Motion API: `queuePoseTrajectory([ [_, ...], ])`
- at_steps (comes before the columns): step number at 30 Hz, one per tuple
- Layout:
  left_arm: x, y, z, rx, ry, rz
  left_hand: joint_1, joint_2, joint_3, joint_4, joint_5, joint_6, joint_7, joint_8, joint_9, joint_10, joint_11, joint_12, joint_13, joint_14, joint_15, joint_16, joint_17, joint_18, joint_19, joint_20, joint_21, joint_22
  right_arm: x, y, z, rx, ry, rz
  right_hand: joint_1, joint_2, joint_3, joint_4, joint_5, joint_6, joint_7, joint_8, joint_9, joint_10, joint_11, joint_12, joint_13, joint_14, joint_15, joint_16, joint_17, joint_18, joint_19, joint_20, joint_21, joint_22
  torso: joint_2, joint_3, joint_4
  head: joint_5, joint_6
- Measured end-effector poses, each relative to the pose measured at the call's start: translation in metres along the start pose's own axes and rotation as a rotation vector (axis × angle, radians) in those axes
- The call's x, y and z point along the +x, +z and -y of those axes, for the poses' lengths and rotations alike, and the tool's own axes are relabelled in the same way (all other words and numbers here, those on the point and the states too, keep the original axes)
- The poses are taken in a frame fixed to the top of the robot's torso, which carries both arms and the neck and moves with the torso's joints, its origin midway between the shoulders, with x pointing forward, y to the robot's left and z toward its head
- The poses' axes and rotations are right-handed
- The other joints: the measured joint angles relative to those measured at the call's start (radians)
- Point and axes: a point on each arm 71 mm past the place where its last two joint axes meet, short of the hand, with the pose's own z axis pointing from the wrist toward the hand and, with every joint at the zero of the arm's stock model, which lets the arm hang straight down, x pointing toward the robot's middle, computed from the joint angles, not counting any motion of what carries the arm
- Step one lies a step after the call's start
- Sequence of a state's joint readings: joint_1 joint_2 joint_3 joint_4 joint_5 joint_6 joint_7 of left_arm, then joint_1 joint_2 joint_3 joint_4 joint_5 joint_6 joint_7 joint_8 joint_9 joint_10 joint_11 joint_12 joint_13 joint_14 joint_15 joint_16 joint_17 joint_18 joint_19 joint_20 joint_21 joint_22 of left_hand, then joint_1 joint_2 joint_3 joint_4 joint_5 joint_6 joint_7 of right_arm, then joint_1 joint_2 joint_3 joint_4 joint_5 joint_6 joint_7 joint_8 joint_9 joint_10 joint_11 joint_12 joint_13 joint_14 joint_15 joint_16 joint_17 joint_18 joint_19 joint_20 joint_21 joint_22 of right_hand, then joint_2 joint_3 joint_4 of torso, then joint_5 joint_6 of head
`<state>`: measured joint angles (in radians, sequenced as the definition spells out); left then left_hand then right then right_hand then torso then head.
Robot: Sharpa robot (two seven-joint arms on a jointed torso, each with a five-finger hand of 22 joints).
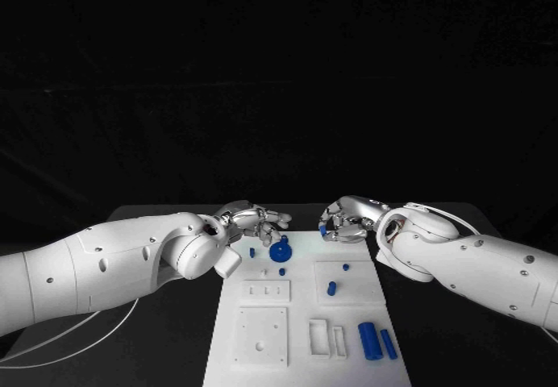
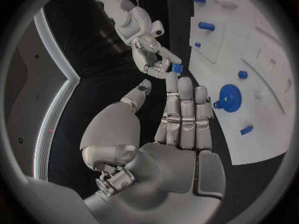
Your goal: Assemble the parts on the task board
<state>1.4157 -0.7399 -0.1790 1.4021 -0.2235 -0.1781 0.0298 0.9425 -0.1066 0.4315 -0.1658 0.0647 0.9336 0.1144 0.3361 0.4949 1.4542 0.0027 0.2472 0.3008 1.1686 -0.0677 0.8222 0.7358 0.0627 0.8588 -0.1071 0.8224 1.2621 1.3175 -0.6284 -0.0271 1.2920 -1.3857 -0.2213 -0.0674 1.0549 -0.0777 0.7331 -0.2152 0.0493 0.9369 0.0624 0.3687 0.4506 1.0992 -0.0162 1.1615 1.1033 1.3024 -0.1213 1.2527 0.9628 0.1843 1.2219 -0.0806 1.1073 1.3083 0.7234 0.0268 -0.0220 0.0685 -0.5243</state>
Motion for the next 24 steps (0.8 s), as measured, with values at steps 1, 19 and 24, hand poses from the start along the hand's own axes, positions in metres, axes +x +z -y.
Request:
queuePoseTrajectory([
  [1,0.003,0.001,0.000,-0.015,0.008,-0.007,-0.013,-0.003,-0.005,0.008,0.000,0.005,-0.005,-0.007,-0.001,0.008,-0.008,0.030,0.018,0.011,-0.011,0.033,0.017,0.000,0.012,-0.005,0.017,0.004,0.001,0.001,-0.006,-0.003,-0.009,-0.001,0.000,0.000,0.006,0.000,0.000,0.000,0.000,0.000,0.000,0.000,0.000,0.000,0.000,0.000,0.000,0.000,0.000,0.000,0.000,0.000,0.000,0.000,-0.002,-0.0007,-0.0005,0.001,0.000],
  [19,0.021,0.004,-0.007,-0.144,0.099,-0.033,-0.061,-0.031,-0.014,0.071,-0.007,0.020,-0.020,-0.023,-0.002,-0.024,-0.028,0.248,0.148,0.032,-0.058,0.173,0.064,0.000,0.049,-0.018,0.091,0.010,0.011,0.007,-0.054,-0.060,-0.047,-0.001,0.004,-0.004,0.024,0.004,0.000,0.002,-0.002,0.000,0.000,0.000,0.000,0.000,-0.001,0.000,0.000,-0.004,0.000,0.000,0.005,-0.002,0.000,0.000,-0.008,-0.0048,-0.0016,0.013,-0.004],
  [24,0.020,0.004,-0.008,-0.159,0.115,-0.023,-0.068,-0.024,-0.007,0.089,-0.007,0.020,-0.020,-0.028,-0.002,-0.045,-0.027,0.260,0.152,0.024,-0.057,0.178,0.056,0.000,0.049,-0.018,0.098,0.006,0.012,0.006,-0.061,-0.073,-0.048,-0.003,0.004,-0.004,0.026,0.002,-0.003,0.002,-0.002,0.000,0.000,0.000,0.000,0.000,-0.001,0.000,0.000,-0.004,0.000,0.000,0.005,-0.002,0.000,0.000,-0.007,-0.0043,-0.0024,0.015,-0.007],
])
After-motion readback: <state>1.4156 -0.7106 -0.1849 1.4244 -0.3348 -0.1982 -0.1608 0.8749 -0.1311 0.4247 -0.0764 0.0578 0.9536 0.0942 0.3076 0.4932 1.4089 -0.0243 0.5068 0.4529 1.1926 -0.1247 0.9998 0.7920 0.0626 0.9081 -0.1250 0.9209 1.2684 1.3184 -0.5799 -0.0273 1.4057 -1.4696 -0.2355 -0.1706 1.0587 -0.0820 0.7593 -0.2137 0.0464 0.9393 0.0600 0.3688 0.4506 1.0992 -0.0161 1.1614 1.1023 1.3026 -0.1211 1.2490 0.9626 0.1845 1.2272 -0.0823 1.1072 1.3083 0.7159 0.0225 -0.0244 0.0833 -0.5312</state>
